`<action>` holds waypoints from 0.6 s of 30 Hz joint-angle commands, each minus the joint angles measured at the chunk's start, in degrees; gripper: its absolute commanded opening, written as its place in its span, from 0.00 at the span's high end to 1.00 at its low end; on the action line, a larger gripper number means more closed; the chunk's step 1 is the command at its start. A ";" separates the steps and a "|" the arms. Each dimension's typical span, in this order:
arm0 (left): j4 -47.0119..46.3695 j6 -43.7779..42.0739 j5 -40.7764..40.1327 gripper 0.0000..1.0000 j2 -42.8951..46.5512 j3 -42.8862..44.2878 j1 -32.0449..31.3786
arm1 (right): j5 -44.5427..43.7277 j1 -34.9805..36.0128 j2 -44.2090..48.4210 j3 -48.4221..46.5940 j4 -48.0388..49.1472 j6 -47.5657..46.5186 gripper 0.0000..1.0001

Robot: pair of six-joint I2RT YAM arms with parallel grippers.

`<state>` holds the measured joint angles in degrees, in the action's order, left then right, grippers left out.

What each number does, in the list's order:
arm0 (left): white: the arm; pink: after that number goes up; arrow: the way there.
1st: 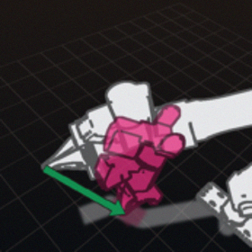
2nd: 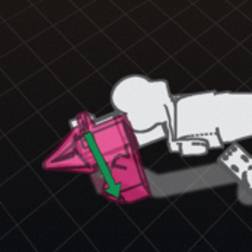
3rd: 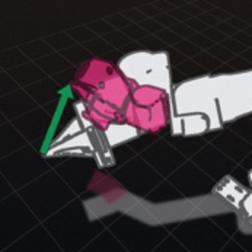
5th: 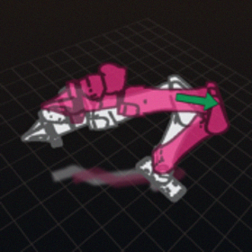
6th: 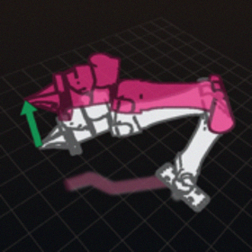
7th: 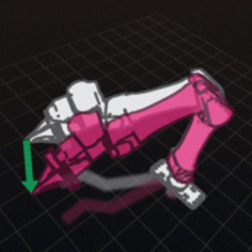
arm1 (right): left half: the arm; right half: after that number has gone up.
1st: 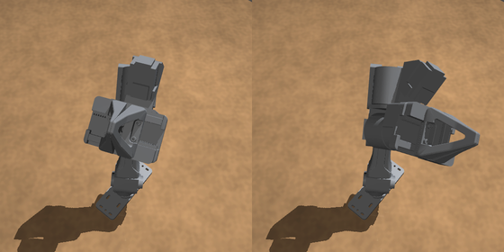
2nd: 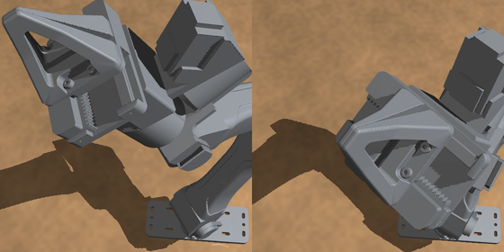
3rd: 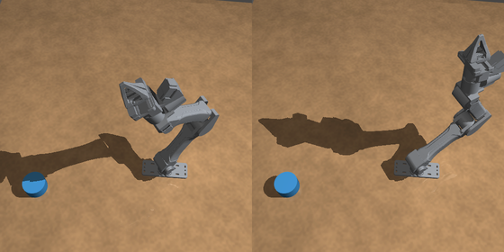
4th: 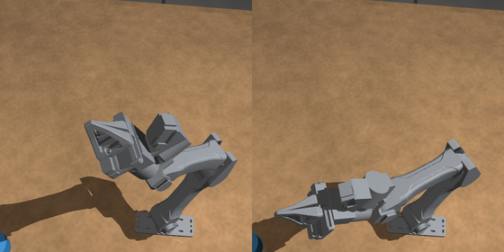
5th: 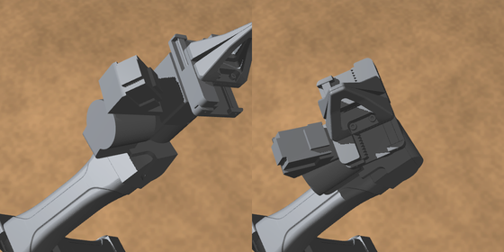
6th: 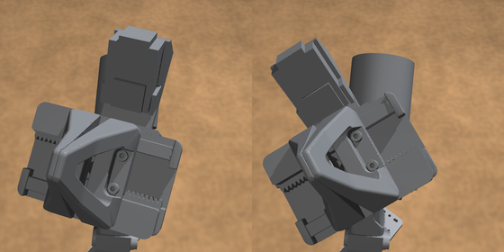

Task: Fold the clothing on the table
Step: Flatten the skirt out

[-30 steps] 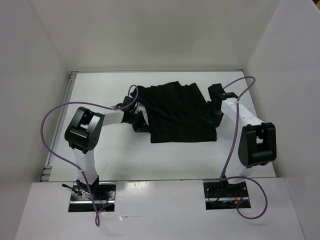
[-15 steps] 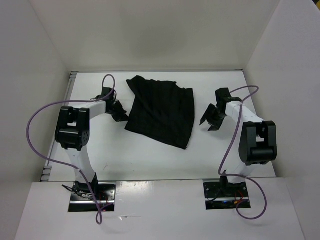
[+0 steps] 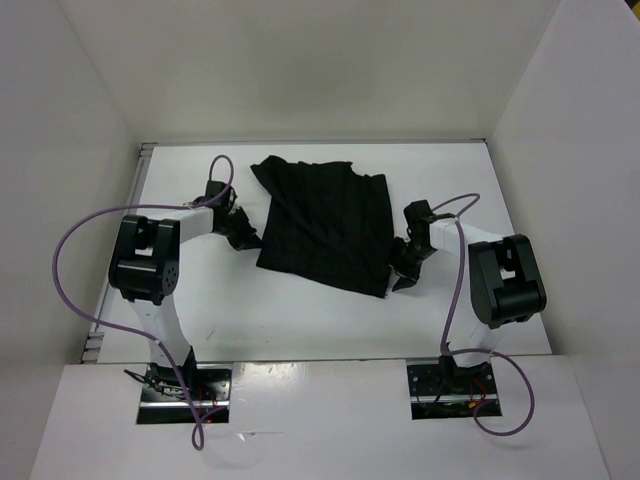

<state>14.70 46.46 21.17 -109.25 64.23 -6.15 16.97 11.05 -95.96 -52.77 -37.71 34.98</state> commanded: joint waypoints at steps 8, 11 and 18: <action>2.61 -3.21 -1.39 1.00 1.59 -2.70 -0.18 | -11.68 -0.06 3.49 -0.66 -1.12 4.73 1.00; 3.32 -3.74 -1.39 1.00 3.33 -4.36 -0.18 | -21.00 -0.06 7.27 -2.41 -5.87 6.15 1.00; 2.26 -4.27 4.23 0.55 6.33 -8.15 -1.57 | -22.16 -0.06 5.61 -3.48 -5.27 5.62 1.00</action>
<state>15.40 44.49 25.91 -104.47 58.08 -7.03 -0.71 11.09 -90.15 -54.81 -40.84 40.18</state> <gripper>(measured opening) 0.418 0.026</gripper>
